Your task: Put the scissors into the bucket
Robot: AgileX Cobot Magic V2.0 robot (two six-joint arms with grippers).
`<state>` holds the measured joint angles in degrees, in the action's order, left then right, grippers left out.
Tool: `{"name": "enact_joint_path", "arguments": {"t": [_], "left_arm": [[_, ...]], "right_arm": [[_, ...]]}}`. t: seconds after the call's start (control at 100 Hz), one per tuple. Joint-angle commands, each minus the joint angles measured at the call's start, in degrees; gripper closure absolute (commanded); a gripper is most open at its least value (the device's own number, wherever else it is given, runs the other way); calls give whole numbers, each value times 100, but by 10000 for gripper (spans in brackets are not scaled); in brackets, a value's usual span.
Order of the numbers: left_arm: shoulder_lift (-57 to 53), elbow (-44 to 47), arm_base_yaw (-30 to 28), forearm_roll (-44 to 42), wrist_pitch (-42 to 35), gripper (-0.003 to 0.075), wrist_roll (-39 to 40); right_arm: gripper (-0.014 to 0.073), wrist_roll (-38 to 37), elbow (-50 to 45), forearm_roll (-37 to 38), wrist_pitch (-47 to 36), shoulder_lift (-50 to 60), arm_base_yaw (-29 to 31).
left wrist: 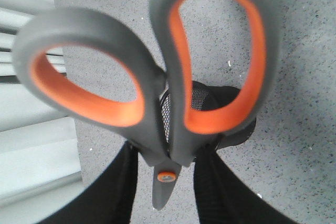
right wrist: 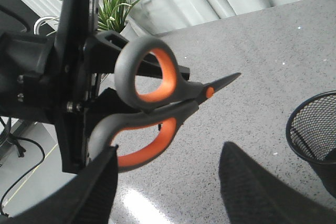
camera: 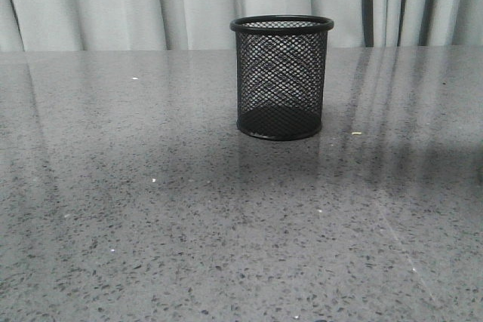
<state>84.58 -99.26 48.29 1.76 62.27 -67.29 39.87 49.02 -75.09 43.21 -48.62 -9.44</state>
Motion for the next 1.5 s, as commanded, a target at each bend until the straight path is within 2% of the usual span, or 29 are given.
{"name": "enact_joint_path", "arguments": {"t": [0.0,0.19,0.45,1.0,1.49], "left_arm": [[-185,-189,29,-176,-308,596,104],[-185,-189,29,-667,-209,596,480],[-185,-189,29,-656,-182,596,618],[-185,-189,29,-656,-215,596,682],[-95,-189,41,-641,-441,596,822]], "right_arm": [[209,95,213,-248,-155,39,-6],[209,95,213,-248,-155,135,-6],[209,95,515,-266,106,71,-6],[209,95,1184,-324,946,-946,-6],[209,95,1250,-326,860,-1172,-6]]}}
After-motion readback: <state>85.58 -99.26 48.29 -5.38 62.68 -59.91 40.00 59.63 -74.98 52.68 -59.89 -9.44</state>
